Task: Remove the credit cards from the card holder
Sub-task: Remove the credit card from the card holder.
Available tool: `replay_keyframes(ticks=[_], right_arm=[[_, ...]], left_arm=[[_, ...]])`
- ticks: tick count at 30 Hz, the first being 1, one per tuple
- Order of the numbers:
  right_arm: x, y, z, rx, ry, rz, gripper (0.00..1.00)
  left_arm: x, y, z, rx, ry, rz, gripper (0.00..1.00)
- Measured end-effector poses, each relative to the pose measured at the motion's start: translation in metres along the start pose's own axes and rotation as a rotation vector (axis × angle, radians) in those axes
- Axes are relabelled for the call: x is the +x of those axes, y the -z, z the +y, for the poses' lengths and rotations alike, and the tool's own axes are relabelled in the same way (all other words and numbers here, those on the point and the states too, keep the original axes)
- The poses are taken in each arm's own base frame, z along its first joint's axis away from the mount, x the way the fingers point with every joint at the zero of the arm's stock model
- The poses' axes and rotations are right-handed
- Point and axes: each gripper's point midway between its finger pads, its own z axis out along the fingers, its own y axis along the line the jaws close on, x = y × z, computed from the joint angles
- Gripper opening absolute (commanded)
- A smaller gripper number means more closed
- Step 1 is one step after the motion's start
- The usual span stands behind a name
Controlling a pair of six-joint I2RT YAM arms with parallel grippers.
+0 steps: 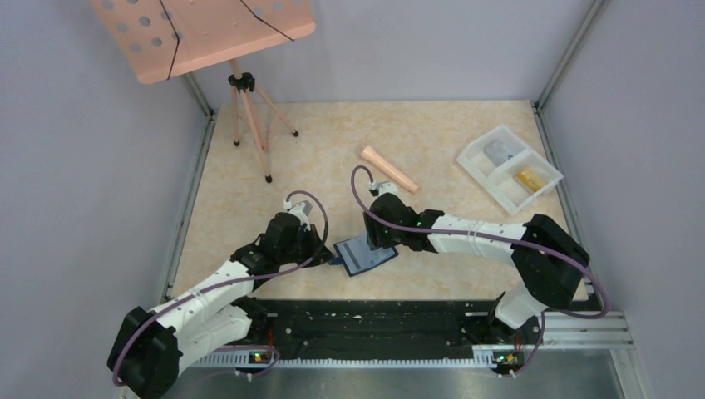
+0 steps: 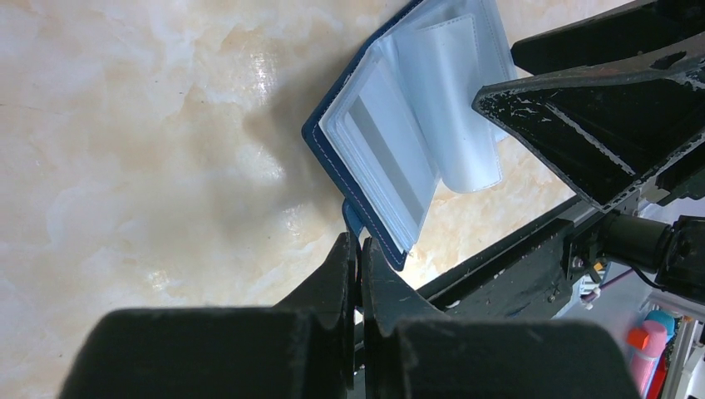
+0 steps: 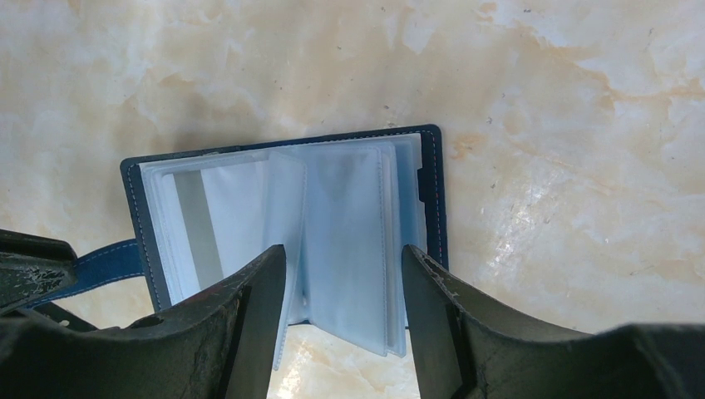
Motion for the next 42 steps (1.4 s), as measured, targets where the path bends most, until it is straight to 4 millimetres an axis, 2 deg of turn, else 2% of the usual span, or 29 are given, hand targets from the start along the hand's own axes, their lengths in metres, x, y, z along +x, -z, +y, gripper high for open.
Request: replay_keyframes(ticks=[10, 14, 22, 27, 31, 35, 38, 42], right_arm=[[0.001, 0.002, 0.006, -0.034, -0.002, 0.01, 0.51], [0.0, 0.007, 0.015, -0.085, -0.007, 0.01, 0.5], [0.004, 0.014, 0.033, -0.199, -0.032, 0.018, 0.42], [0.006, 0.015, 0.042, -0.253, -0.047, 0.026, 0.27], [0.005, 0.016, 0.048, -0.284, -0.058, 0.022, 0.19], [0.005, 0.016, 0.051, -0.302, -0.066, 0.016, 0.18], [0.004, 0.016, 0.052, -0.307, -0.071, 0.013, 0.24], [0.004, 0.016, 0.052, -0.307, -0.073, 0.012, 0.18]], left_arm=[[-0.001, 0.0, 0.003, -0.017, 0.001, -0.007, 0.0], [-0.002, -0.002, 0.008, -0.042, 0.004, -0.016, 0.0], [0.006, -0.01, 0.024, -0.113, 0.019, 0.026, 0.0], [0.007, -0.012, 0.026, -0.122, 0.022, 0.035, 0.0], [0.006, -0.011, 0.024, -0.121, 0.021, 0.033, 0.0], [0.004, -0.012, 0.023, -0.12, 0.021, 0.03, 0.0], [0.004, -0.012, 0.023, -0.123, 0.021, 0.031, 0.0], [0.004, -0.012, 0.023, -0.124, 0.021, 0.032, 0.0]])
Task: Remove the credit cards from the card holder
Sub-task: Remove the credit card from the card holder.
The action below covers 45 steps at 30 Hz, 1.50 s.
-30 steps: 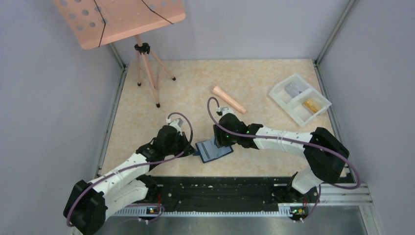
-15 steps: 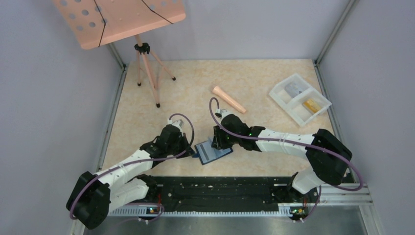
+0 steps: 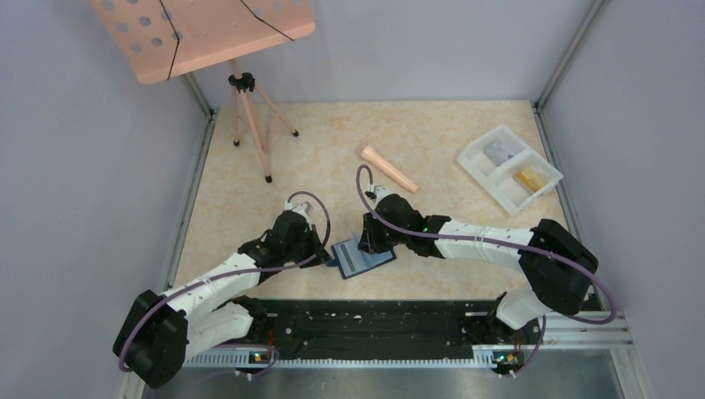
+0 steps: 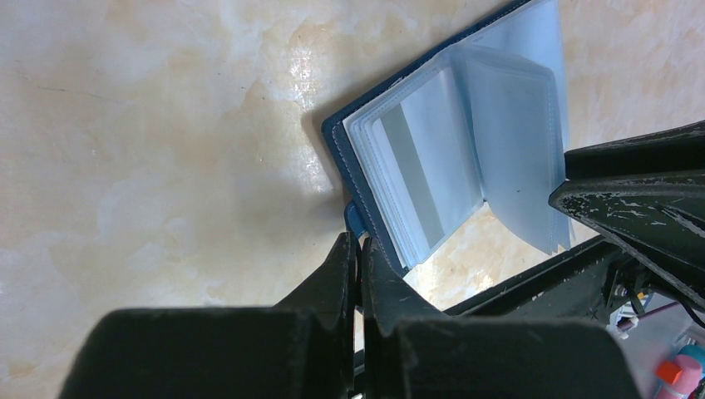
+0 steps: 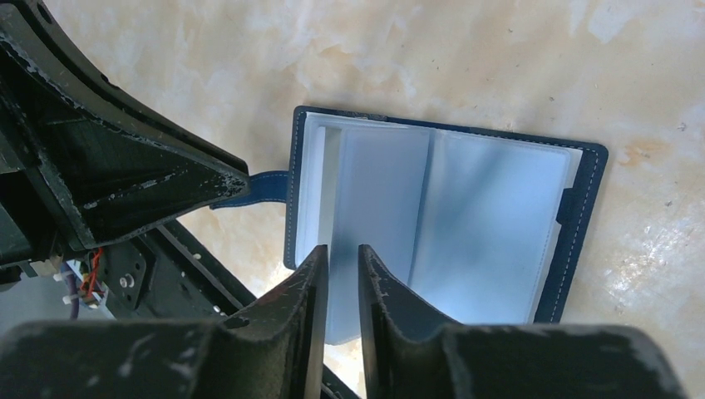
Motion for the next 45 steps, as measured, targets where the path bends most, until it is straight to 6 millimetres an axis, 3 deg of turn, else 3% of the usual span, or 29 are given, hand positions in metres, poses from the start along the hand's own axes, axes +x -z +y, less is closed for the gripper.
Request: replay_keyframes(ticks=[5, 9, 15, 19, 34, 36, 43, 45], right_arm=[[0.0, 0.0, 0.0, 0.0, -0.006, -0.001, 0.15], [-0.001, 0.0, 0.0, 0.001, -0.009, -0.002, 0.22], [-0.002, 0.0, -0.002, 0.007, -0.014, -0.007, 0.16], [-0.003, 0.0, -0.003, 0.009, -0.016, -0.008, 0.23], [-0.005, -0.002, -0.001, -0.007, -0.014, -0.028, 0.26], [-0.003, -0.003, -0.003, -0.006, -0.015, -0.027, 0.3], [-0.002, -0.004, -0.003, -0.008, -0.022, -0.027, 0.58], [0.001, -0.007, -0.003, -0.004, -0.026, -0.021, 0.61]], left_arm=[[0.0, 0.0, 0.0, 0.0, 0.0, 0.0, 0.0], [-0.001, 0.0, -0.001, 0.001, -0.003, -0.001, 0.0], [-0.001, 0.001, 0.0, -0.001, -0.005, 0.001, 0.0], [-0.001, 0.001, -0.001, -0.001, -0.008, 0.002, 0.0], [-0.006, 0.004, -0.006, 0.006, -0.012, -0.006, 0.02], [-0.009, 0.004, -0.009, 0.012, -0.013, -0.012, 0.02], [-0.01, 0.002, -0.01, 0.007, -0.011, -0.003, 0.0], [-0.008, 0.002, -0.01, 0.007, -0.01, 0.005, 0.0]])
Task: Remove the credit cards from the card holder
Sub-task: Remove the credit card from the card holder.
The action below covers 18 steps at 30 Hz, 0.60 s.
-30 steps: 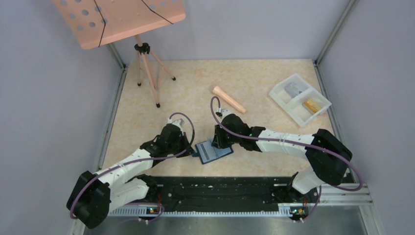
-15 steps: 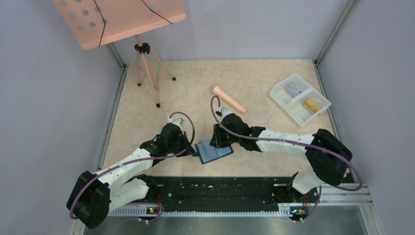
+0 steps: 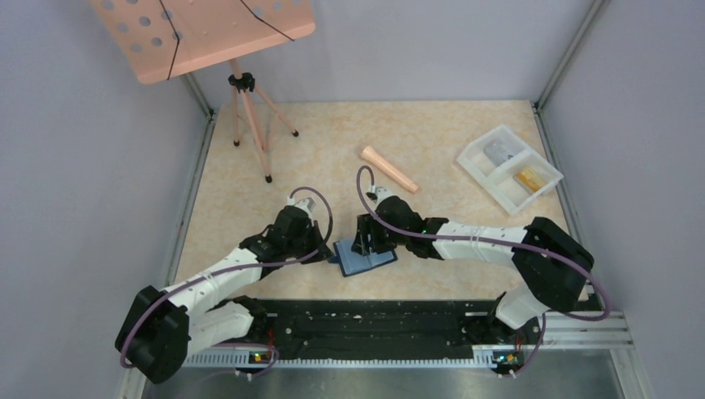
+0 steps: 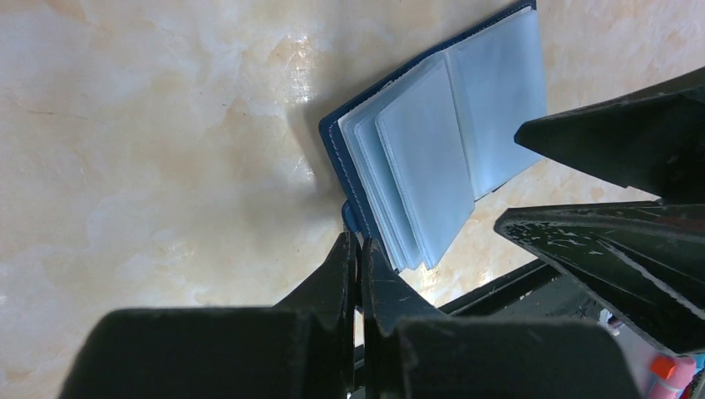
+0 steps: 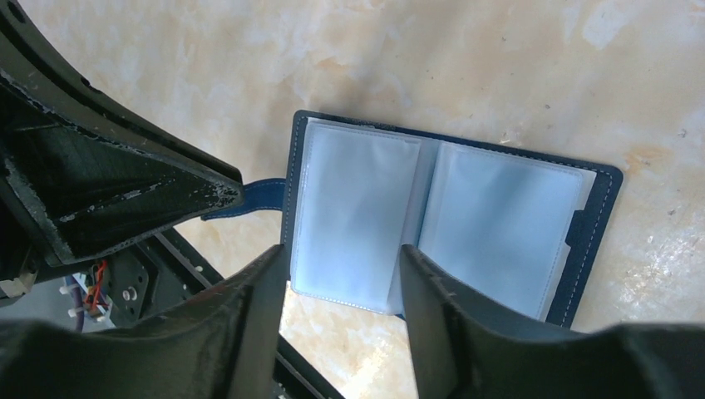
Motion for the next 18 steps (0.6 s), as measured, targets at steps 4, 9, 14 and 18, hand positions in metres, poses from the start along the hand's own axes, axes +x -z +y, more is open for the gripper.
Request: replay_keyframes(ticks=[4, 9, 14, 18], right_arm=[[0.009, -0.007, -0.004, 0.017, 0.004, 0.025, 0.61], [0.021, -0.017, -0.006, 0.042, 0.009, 0.057, 0.62], [0.015, -0.019, 0.001, 0.061, 0.029, 0.041, 0.62], [0.008, -0.019, 0.007, 0.065, 0.036, 0.017, 0.65]], left_arm=[[0.001, 0.0, -0.001, 0.006, 0.004, 0.009, 0.0], [0.003, 0.0, -0.003, 0.016, 0.012, 0.016, 0.0], [0.001, 0.003, -0.006, 0.029, 0.014, 0.009, 0.0], [0.001, 0.003, -0.007, 0.033, 0.015, 0.008, 0.0]])
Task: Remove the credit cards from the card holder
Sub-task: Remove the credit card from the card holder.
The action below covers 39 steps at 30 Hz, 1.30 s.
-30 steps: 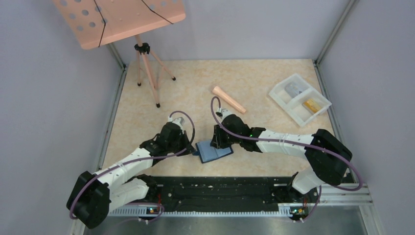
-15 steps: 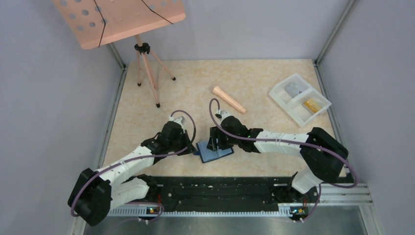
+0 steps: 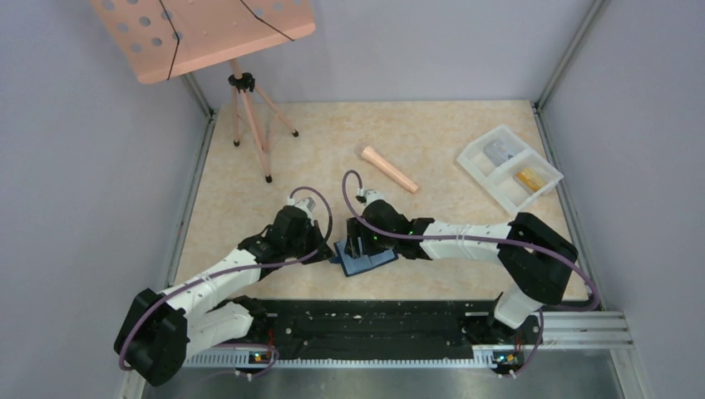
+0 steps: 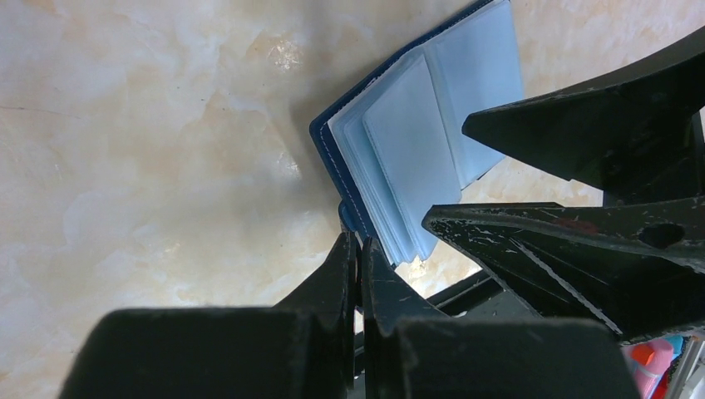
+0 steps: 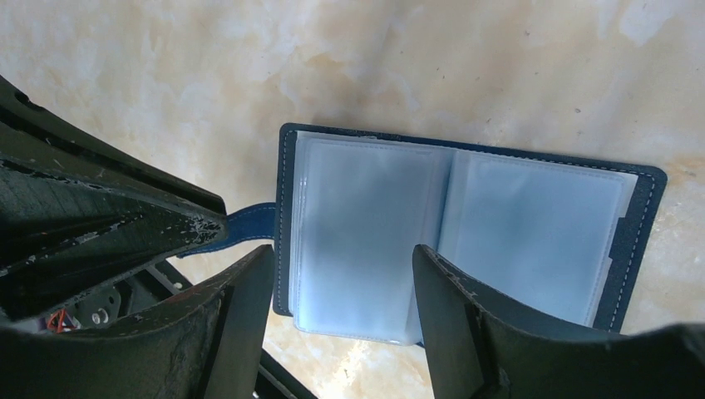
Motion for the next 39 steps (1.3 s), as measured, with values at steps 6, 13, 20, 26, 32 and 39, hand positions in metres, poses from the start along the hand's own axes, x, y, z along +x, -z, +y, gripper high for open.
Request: replay_keyframes(ticks=[6, 13, 20, 26, 32, 39], right_arm=[[0.004, -0.002, 0.0, 0.024, 0.016, 0.009, 0.66], [0.012, -0.008, -0.003, 0.054, 0.034, 0.036, 0.66], [0.012, -0.01, -0.006, 0.092, 0.05, 0.038, 0.58], [0.012, -0.009, -0.016, 0.139, 0.055, 0.034, 0.56], [0.01, -0.006, -0.019, 0.16, 0.059, 0.025, 0.55], [0.008, -0.001, -0.02, 0.171, 0.069, 0.019, 0.59]], left_arm=[[0.0, 0.001, -0.002, 0.012, -0.001, 0.001, 0.0], [-0.001, 0.003, -0.006, 0.029, -0.001, -0.007, 0.0], [-0.002, 0.004, -0.007, 0.034, -0.002, -0.008, 0.0], [-0.002, 0.004, -0.007, 0.034, -0.002, -0.008, 0.0], [-0.002, 0.004, -0.007, 0.034, -0.003, -0.009, 0.0], [-0.002, 0.004, -0.007, 0.03, -0.003, -0.011, 0.0]])
